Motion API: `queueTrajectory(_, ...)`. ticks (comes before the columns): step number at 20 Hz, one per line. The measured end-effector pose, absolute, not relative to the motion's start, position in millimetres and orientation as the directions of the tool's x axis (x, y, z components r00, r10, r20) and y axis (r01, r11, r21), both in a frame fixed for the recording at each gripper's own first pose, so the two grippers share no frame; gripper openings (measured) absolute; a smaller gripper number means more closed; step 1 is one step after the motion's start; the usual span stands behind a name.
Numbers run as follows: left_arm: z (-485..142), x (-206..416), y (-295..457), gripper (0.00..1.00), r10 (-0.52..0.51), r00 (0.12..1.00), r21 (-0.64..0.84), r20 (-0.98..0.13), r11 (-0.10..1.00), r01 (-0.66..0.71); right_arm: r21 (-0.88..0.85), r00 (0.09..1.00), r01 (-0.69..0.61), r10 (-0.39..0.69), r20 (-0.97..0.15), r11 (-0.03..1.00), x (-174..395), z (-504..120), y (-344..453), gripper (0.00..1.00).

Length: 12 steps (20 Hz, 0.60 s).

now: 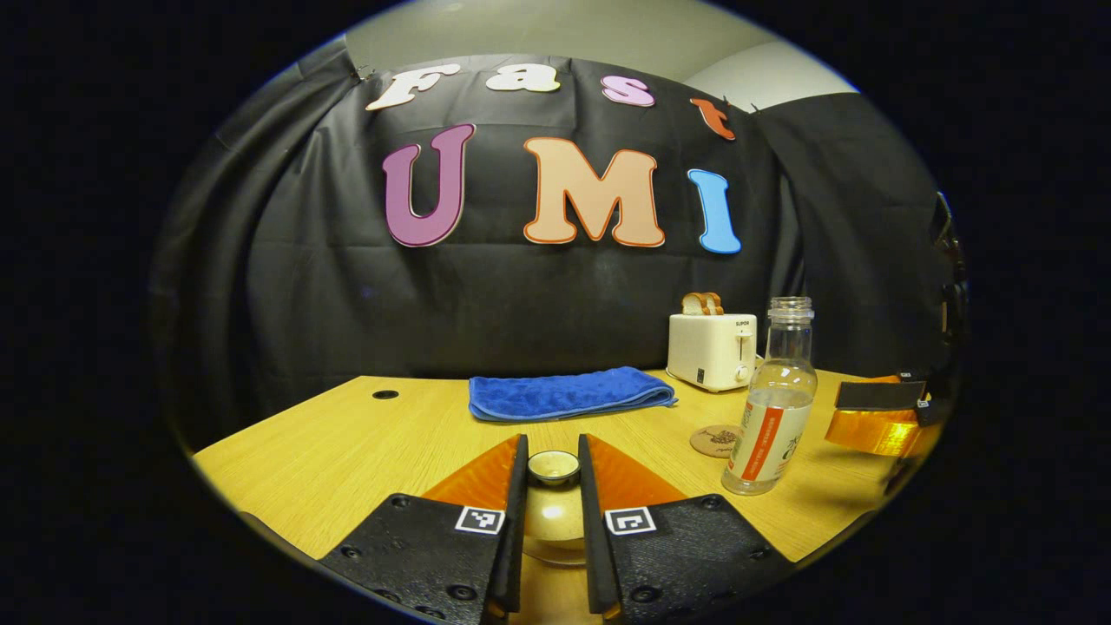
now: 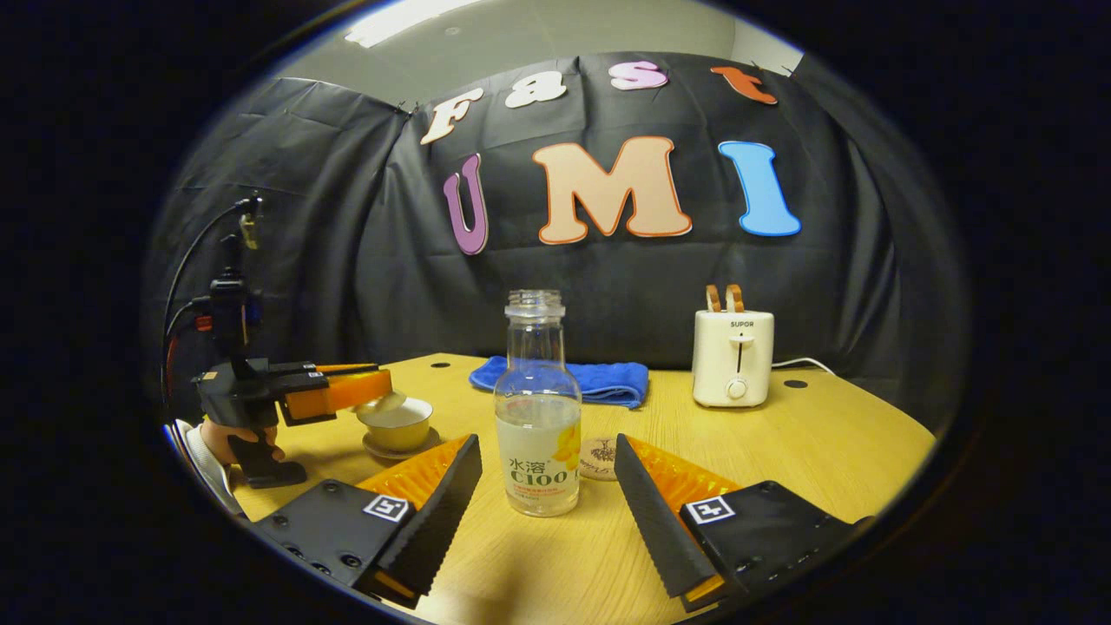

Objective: Open the teacup lid with one hand, grasp the water bottle and pour water into the teacup with the other hand; after pouring, place the water bottle on the coaster and then close the teacup lid.

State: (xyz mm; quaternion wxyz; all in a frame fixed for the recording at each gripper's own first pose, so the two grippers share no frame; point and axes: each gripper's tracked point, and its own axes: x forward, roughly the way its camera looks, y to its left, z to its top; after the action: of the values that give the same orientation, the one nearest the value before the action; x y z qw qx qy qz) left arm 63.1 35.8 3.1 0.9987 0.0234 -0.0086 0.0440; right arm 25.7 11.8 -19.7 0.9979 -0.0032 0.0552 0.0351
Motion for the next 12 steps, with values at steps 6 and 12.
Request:
queueTrajectory(6, 4.2, 45.7, 58.5, 0.27, 0.128, 0.991, 0.047, 0.024, 0.991, -0.129, -0.013, 0.982, -0.081, 0.078, -0.173, 0.997, 47.6, -29.9, 20.8, 0.98)
queueTrajectory(12, 4.6, 29.3, 83.8, 0.28, 0.173, 0.985, 0.047, 0.025, 0.984, -0.174, -0.035, 0.977, -0.038, 0.029, -0.212, 0.999, 68.6, -38.1, 21.7, 0.98)
